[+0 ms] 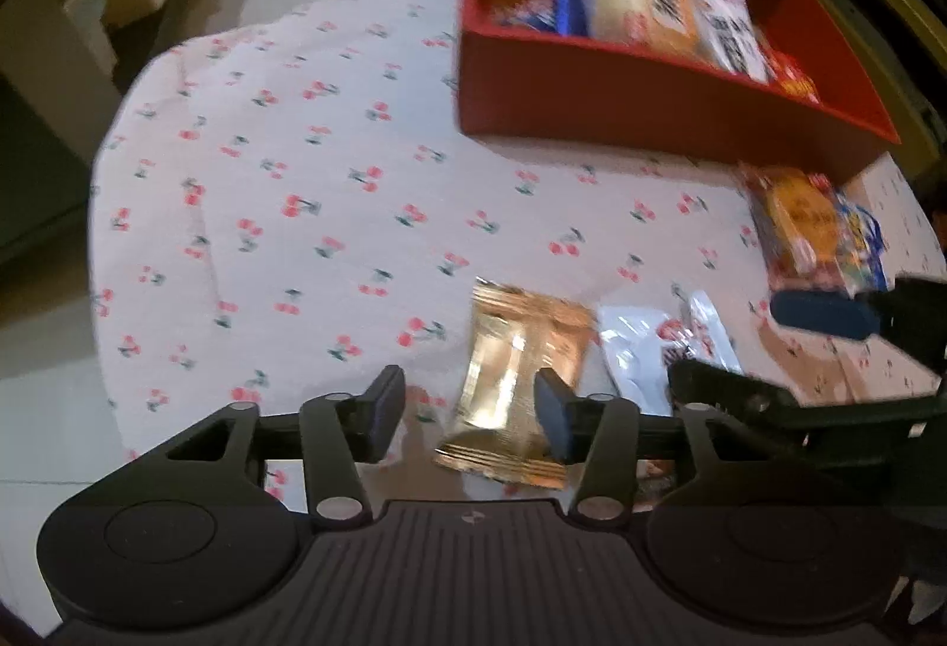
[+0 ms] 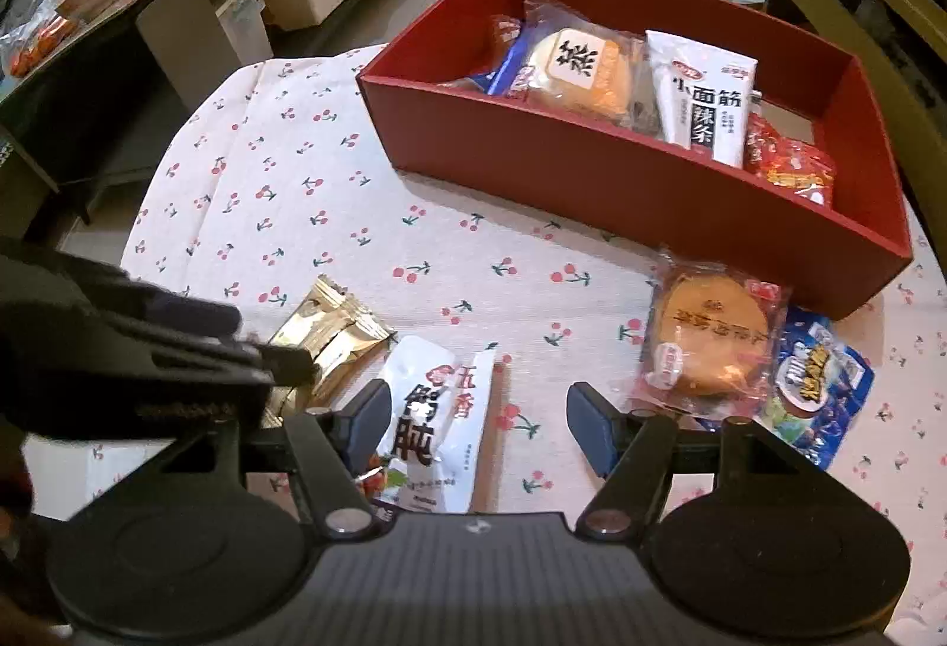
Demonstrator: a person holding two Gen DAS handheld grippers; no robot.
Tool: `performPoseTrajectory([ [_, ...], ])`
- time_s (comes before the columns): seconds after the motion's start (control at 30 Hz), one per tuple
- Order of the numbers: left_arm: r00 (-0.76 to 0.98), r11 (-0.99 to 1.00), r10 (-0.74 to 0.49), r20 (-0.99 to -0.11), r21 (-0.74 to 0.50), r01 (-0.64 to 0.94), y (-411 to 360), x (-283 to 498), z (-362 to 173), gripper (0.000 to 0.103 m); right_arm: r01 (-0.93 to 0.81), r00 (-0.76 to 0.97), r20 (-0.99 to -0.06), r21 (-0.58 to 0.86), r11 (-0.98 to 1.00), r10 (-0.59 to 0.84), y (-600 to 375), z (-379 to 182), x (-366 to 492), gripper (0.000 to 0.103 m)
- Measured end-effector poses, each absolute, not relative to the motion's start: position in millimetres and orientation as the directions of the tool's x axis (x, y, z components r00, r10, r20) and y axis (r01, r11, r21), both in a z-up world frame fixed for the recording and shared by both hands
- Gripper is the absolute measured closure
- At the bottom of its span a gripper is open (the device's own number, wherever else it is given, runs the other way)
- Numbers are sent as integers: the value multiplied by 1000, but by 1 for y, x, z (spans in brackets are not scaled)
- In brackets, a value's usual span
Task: Organize snacks
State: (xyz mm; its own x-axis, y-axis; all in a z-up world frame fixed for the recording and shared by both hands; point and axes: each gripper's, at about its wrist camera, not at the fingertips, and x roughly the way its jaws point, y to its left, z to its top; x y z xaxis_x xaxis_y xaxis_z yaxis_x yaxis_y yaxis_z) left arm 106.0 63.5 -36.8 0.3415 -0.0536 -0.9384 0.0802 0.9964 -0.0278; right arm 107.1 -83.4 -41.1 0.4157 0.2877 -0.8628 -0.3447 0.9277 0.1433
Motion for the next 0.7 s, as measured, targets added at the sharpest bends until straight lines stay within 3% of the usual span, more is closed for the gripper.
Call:
performPoseTrajectory([
  [0.07, 356, 997, -60, -932, -42, 60, 70, 108, -32, 24, -353, 399, -868, 150, 923, 294, -79, -45, 108, 18],
  [0.33, 354, 995, -56, -934, -23, 96, 61, 110, -33, 22, -395, 425, -868, 76, 916, 255, -64, -62, 107, 19],
  [0.4, 347, 995, -57, -936, -24, 101, 59, 112, -36, 22, -388, 419, -868, 94, 917, 266, -72, -59, 109, 36],
  [0.43, 346, 994, -59, -936, -25, 102, 58, 112, -37, 22, -379, 426, -867, 89, 921, 259, -76, -56, 109, 50],
  [0.7, 315, 990, -45, -948, 1, 142, 39, 113, -51, 25, -365, 443, -862, 76, 928, 245, -105, -51, 102, 54],
])
